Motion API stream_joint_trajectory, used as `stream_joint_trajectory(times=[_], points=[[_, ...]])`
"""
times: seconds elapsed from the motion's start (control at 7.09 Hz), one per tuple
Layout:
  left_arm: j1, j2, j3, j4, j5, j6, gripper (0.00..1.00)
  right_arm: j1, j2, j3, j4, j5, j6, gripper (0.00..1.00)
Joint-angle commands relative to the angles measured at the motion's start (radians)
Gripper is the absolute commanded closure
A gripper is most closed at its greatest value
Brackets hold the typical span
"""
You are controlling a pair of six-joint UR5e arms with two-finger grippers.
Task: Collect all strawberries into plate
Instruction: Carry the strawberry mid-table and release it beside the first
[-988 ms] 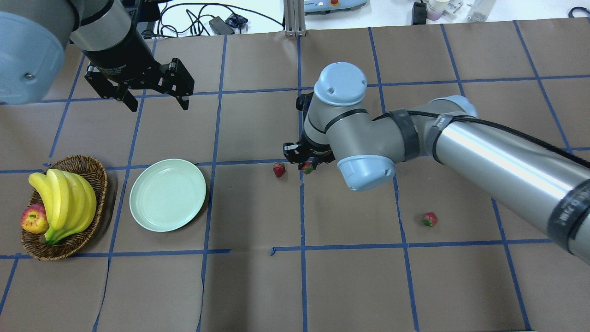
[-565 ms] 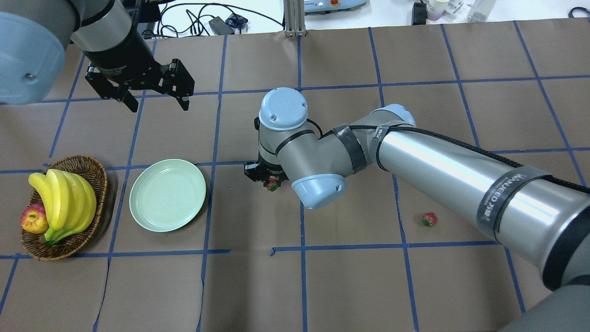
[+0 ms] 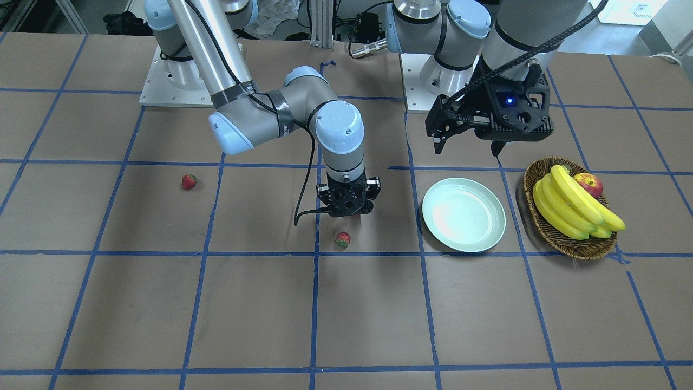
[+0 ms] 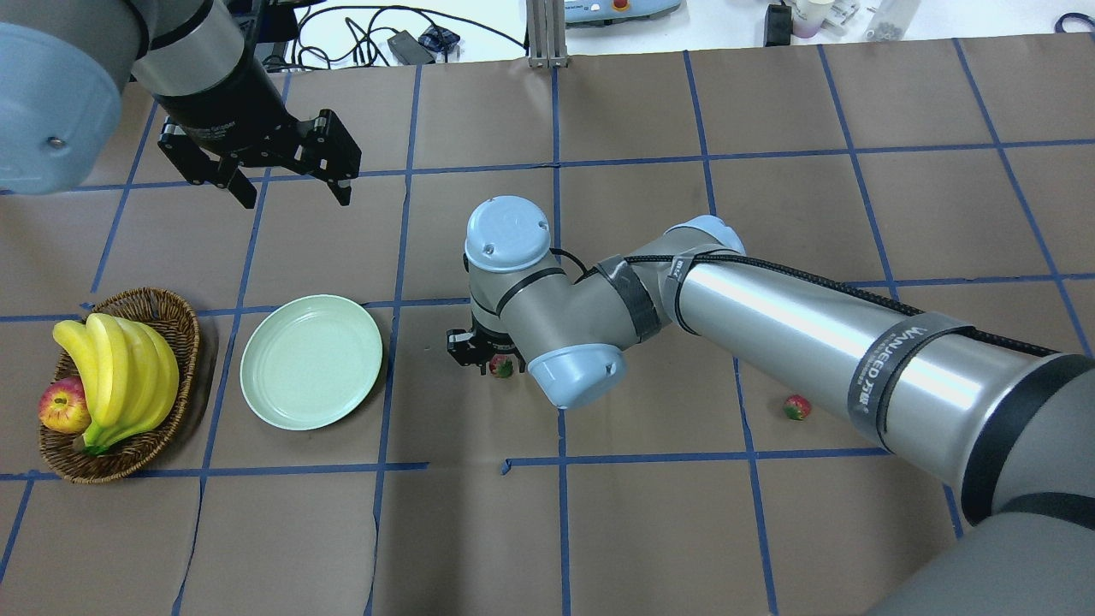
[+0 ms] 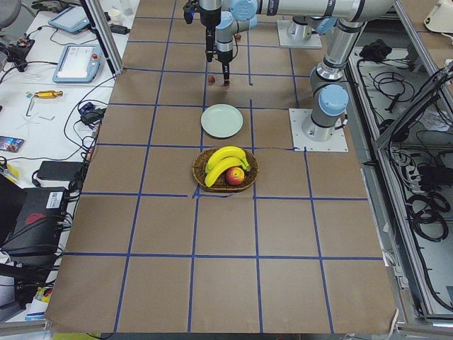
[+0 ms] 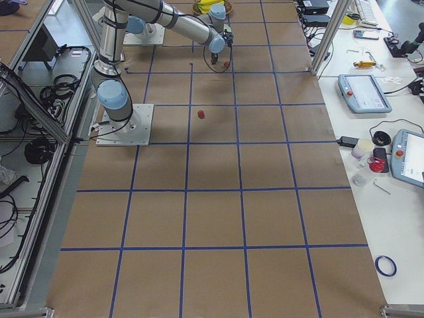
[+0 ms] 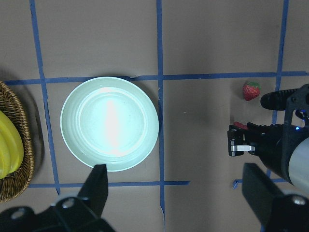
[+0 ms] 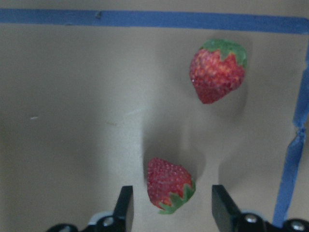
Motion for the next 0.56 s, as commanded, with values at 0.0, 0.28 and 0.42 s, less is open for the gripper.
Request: stream_joint_trajectory(times=[0.0,0.28,0.42], points=[[0.0,0.003,0.001,0.0,0.0,0.002,0.0,-0.002,-0.03,0.004,0.002,-0.013,-0.006,0.0],[0.0,0.003,0.001,0.0,0.002,0.002,0.0,-0.071,-0.133,0.007,0.112,-0.05,-0.032,0.0],[0.0,0.005,0.001,0.0,0.002,0.002,0.0,-0.147,-0.196,0.02,0.19,-0.083,-0.066,0.0]])
